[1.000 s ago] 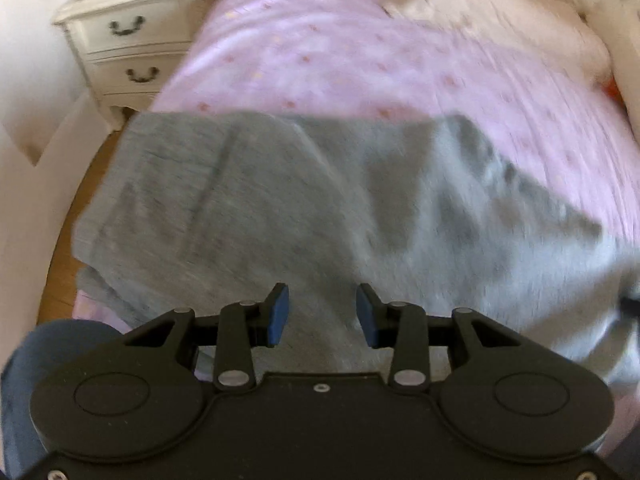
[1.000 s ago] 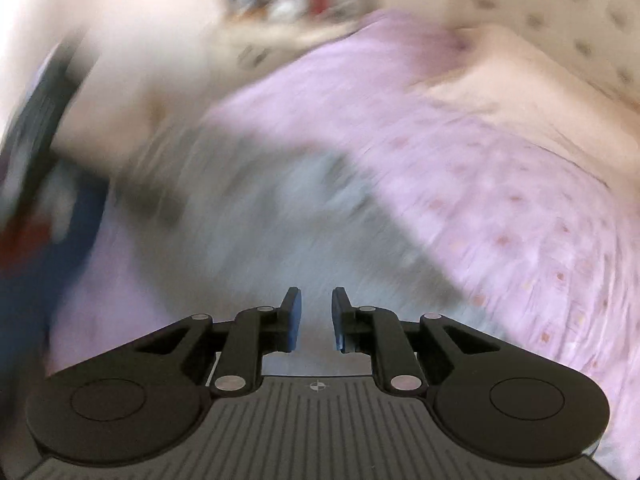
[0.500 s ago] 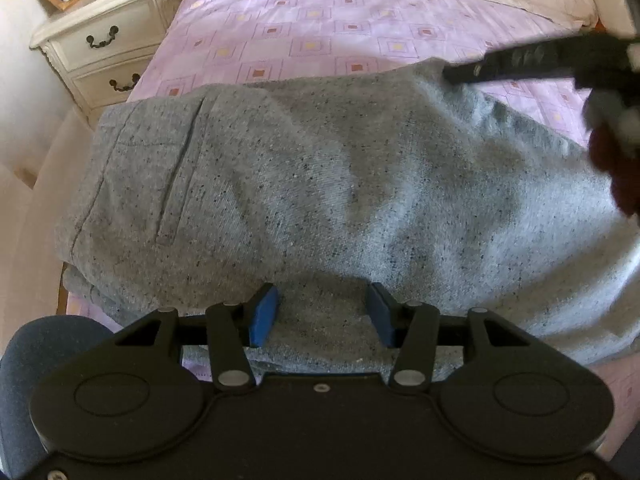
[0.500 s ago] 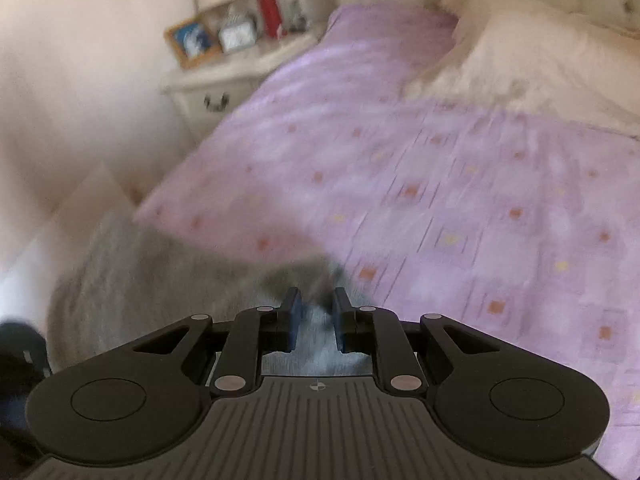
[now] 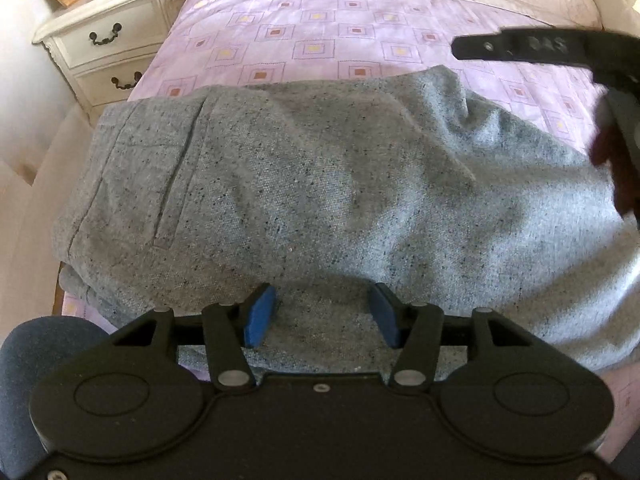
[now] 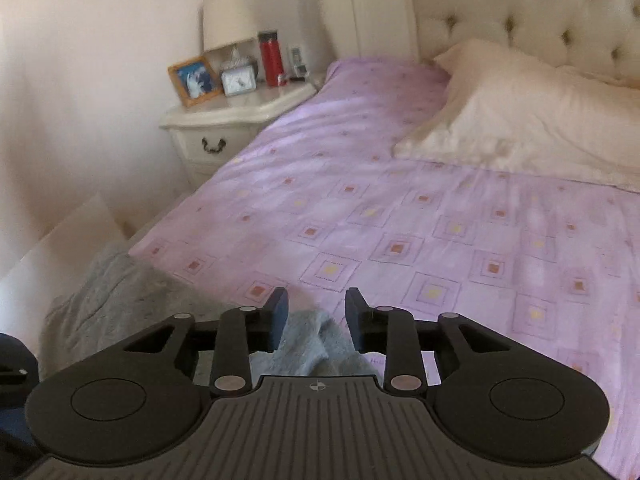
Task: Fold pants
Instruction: 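Smooth the folded trousers with the right tool while the left tool hovers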
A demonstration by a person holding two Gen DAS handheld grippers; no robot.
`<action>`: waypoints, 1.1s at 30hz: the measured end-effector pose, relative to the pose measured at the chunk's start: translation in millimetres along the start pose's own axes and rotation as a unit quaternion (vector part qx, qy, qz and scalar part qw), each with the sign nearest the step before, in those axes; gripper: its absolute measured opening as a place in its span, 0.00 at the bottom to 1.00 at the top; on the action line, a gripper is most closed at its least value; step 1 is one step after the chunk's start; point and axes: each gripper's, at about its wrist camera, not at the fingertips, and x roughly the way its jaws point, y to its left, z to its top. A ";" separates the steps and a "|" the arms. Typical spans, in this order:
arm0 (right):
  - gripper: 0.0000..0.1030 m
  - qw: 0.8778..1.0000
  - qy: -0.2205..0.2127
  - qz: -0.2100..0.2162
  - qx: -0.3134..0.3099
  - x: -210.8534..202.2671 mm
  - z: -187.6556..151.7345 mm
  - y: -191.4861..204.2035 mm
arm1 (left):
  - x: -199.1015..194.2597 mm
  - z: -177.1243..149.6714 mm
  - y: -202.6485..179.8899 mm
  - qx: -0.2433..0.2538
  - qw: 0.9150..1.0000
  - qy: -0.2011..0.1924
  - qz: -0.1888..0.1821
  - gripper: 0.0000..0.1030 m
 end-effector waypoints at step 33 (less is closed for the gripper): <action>0.15 0.995 0.010 0.003 0.102 20.5 14.3 -35.5 | -4.4 -7.7 -5.0 0.018 1.000 -0.004 0.019 0.60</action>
